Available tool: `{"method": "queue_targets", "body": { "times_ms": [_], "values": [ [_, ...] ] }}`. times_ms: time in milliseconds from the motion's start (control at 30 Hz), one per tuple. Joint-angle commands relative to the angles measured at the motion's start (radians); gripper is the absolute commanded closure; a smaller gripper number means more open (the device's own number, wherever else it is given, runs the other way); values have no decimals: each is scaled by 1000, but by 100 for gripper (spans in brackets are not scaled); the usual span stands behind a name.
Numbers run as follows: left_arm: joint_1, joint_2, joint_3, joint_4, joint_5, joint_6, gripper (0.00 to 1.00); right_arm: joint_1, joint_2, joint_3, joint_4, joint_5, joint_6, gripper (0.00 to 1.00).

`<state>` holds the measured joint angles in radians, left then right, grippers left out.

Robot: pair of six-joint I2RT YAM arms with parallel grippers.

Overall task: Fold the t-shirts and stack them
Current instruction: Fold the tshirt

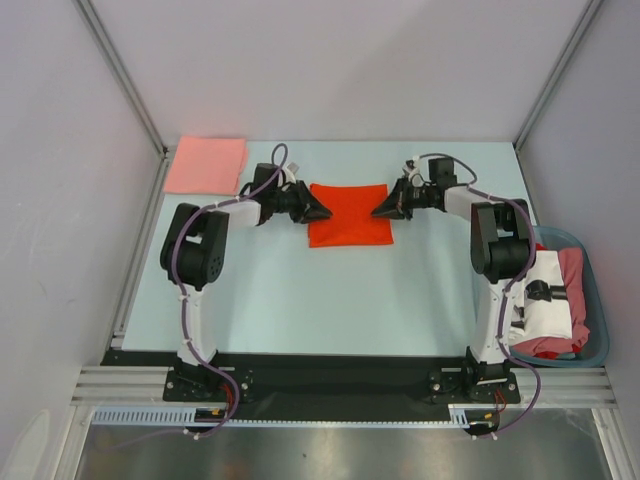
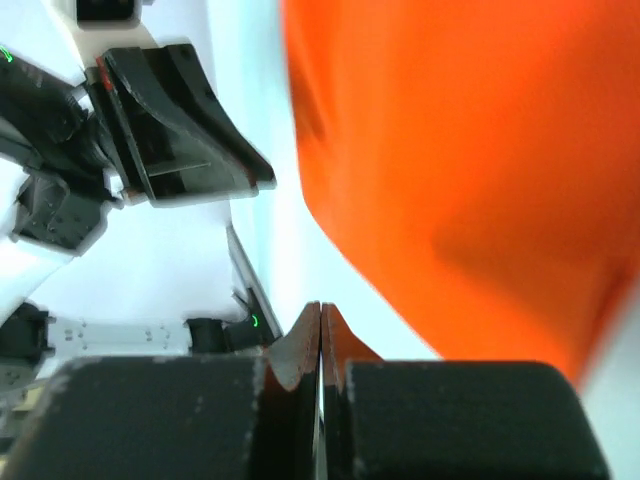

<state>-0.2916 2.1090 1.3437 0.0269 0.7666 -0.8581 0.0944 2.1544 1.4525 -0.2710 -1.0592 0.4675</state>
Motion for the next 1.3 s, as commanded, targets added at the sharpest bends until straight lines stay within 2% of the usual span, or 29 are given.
{"method": "queue_targets", "body": {
  "times_ms": [0, 33, 67, 100, 133, 167, 200, 267, 333, 500, 667, 700, 800, 933, 1067, 1100, 1200, 1233, 1267],
  "values": [
    [-3, 40, 26, 335, 53, -181, 77, 42, -28, -30, 370, 65, 315, 100],
    [-3, 67, 28, 413, 50, -293, 78, 51, -15, -59, 444, 86, 379, 100],
    [0, 100, 20, 495, 40, -350, 78, 71, 19, -72, 614, 108, 451, 100],
    [2, 159, 18, 643, 10, -404, 79, 79, 39, -86, 688, 158, 556, 100],
    [2, 198, 20, 712, -3, -506, 79, 87, 67, -89, 751, 181, 612, 100],
    [5, 232, 32, 775, -21, -553, 80, 97, 120, -89, 895, 198, 661, 100],
    [8, 291, 43, 860, -48, -615, 81, 100, 149, -86, 962, 234, 748, 100],
    [11, 331, 76, 886, -76, -636, 83, 105, 224, -55, 1076, 271, 796, 100],
    [16, 350, 100, 834, -108, -607, 84, 105, 257, -21, 1090, 304, 819, 100],
    [46, 321, 121, 642, -176, -506, 84, 82, 283, 29, 962, 404, 767, 100],
    [62, 316, 170, 549, -193, -447, 84, 33, 292, 48, 909, 441, 781, 100],
    [62, 309, 181, 489, -210, -432, 84, 25, 291, 55, 886, 462, 780, 100],
    [63, 295, 219, 386, -263, -374, 80, 10, 311, 118, 781, 501, 757, 98],
    [62, 321, 316, 239, -323, -289, 75, -1, 363, 224, 618, 542, 749, 98],
    [66, 356, 507, 69, -346, -190, 73, -19, 384, 340, 460, 553, 718, 95],
    [66, 353, 541, -15, -357, -121, 72, -31, 378, 360, 423, 559, 674, 94],
    [65, 295, 647, -197, -429, 44, 62, -71, 328, 423, 253, 576, 584, 90],
    [65, 228, 653, -223, -469, 88, 54, -79, 309, 436, 166, 579, 515, 88],
    [65, 192, 650, -284, -501, 131, 50, -87, 292, 451, 127, 582, 476, 83]
  ]
}}
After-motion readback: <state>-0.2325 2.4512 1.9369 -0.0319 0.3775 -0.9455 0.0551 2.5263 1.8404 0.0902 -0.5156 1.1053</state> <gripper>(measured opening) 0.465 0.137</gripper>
